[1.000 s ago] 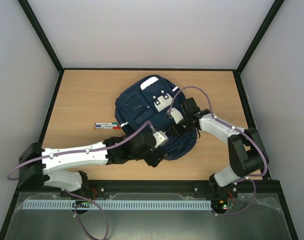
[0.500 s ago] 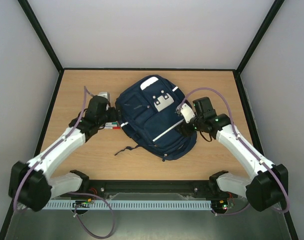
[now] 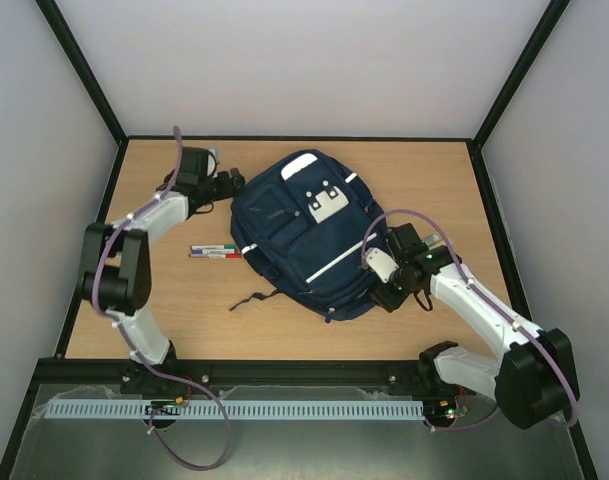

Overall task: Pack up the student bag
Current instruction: Adjust the student bag at the center of the board.

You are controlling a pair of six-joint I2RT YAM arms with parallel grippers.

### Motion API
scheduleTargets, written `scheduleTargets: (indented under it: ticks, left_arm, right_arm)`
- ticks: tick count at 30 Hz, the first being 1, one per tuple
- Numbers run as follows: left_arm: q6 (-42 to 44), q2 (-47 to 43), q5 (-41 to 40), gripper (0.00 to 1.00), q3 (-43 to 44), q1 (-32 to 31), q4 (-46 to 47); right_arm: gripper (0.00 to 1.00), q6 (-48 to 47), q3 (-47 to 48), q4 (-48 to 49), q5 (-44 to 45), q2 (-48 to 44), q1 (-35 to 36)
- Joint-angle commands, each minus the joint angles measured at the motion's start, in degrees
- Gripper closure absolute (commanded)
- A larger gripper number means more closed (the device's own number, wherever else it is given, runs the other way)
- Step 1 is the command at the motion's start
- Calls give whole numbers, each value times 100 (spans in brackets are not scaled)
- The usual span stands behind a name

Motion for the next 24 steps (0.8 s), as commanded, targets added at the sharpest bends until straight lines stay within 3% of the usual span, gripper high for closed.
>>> scheduleTargets:
  ticks: [1, 7, 14, 24]
  left_arm:
    - [-26, 749, 790, 9, 410, -250, -21]
    - [93, 632, 489, 10, -76, -1023, 71]
    - [-82, -314, 315, 11, -1420, -1385, 331]
    - [-181, -1199, -122, 12, -2234, -2100, 129]
  right_arm:
    - [38, 6, -125, -33, 196, 418, 13]
    - [38, 140, -18, 514, 686, 1021, 14]
    - [38, 469, 38, 950, 1313, 1385, 14]
    - [38, 523, -161, 1365, 1856, 1471, 14]
